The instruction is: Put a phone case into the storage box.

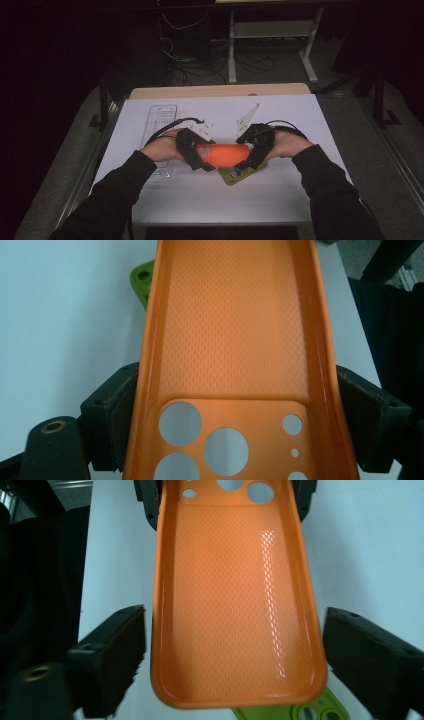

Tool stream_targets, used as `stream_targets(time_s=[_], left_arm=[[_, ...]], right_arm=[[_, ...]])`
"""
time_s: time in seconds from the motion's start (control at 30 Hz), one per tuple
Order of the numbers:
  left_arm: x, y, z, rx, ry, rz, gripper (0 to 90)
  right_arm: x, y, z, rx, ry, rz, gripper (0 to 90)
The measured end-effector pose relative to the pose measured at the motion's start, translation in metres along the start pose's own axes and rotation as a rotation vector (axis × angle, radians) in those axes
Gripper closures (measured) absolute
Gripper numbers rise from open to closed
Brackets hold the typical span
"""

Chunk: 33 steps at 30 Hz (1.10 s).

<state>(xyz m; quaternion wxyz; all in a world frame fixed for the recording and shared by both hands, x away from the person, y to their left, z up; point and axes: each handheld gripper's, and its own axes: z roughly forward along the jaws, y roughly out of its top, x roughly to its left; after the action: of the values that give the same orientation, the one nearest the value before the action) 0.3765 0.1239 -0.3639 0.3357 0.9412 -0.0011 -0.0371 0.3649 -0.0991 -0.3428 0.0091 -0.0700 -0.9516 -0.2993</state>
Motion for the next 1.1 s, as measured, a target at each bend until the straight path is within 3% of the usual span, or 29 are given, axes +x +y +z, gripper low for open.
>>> stream_targets(time_s=[0.1, 0.17, 0.33, 0.37, 0.4, 0.53, 0.57, 0.63, 0.67, 0.73, 0.77, 0.8, 0.83, 0.87, 1.0, 1.03, 1.07, 1.1], left_arm=[[-0.001, 0.0, 0.002, 0.006, 0.018, -0.016, 16.1], [-0.002, -0.001, 0.004, 0.03, 0.049, -0.03, 16.1], [-0.006, -0.001, 0.007, 0.046, 0.095, -0.1, 16.1], [-0.007, -0.001, 0.008, 0.038, 0.104, -0.118, 16.1], [-0.008, -0.001, 0.01, 0.035, 0.118, -0.143, 16.1], [-0.01, -0.001, 0.013, 0.048, 0.149, -0.167, 16.1], [-0.01, -0.001, 0.014, 0.048, 0.164, -0.176, 16.1], [-0.01, -0.001, 0.015, 0.042, 0.192, -0.207, 16.1], [-0.01, -0.002, 0.016, 0.038, 0.217, -0.244, 16.1], [-0.01, -0.003, 0.016, 0.041, 0.229, -0.257, 16.1], [-0.01, -0.004, 0.017, 0.04, 0.243, -0.278, 16.1], [-0.01, -0.005, 0.017, 0.037, 0.254, -0.301, 16.0], [-0.009, -0.006, 0.017, 0.033, 0.262, -0.314, 16.0], [-0.01, -0.009, 0.017, 0.029, 0.281, -0.34, 16.0], [-0.011, -0.012, 0.018, 0.025, 0.305, -0.365, 16.0], [-0.01, -0.013, 0.016, 0.053, 0.307, -0.352, 16.0], [-0.01, -0.014, 0.014, 0.038, 0.329, -0.378, 16.0], [-0.01, -0.014, 0.014, 0.038, 0.329, -0.378, 16.0]], right_arm=[[-0.001, -0.004, -0.002, -0.016, -0.013, 0.015, 2.8], [-0.004, -0.009, -0.005, -0.057, -0.042, 0.01, 0.4], [-0.008, -0.034, -0.018, -0.146, -0.105, 0.082, 0.0], [-0.008, -0.034, -0.018, -0.146, -0.105, 0.082, 0.0], [-0.008, -0.041, -0.02, -0.152, -0.122, 0.112, 0.0], [-0.006, -0.051, -0.022, -0.175, -0.155, 0.147, 0.0], [-0.004, -0.053, -0.023, -0.187, -0.16, 0.185, 0.0], [-0.005, -0.059, -0.024, -0.208, -0.177, 0.208, 0.0], [-0.003, -0.063, -0.024, -0.209, -0.195, 0.233, 0.0], [-0.002, -0.066, -0.024, -0.217, -0.203, 0.24, 0.0], [-0.001, -0.067, -0.023, -0.231, -0.201, 0.269, 0.0], [0.001, -0.071, -0.021, -0.234, -0.232, 0.311, 0.0], [0.001, -0.071, -0.021, -0.234, -0.232, 0.311, 0.0], [0.001, -0.074, -0.018, -0.239, -0.285, 0.336, 0.0], [0.002, -0.079, -0.012, -0.237, -0.34, 0.386, 0.0], [0.003, -0.081, -0.009, -0.234, -0.357, 0.402, 0.0], [0.005, -0.084, -0.002, -0.232, -0.374, 0.438, 0.0], [0.005, -0.084, -0.002, -0.232, -0.374, 0.438, 0.0]])
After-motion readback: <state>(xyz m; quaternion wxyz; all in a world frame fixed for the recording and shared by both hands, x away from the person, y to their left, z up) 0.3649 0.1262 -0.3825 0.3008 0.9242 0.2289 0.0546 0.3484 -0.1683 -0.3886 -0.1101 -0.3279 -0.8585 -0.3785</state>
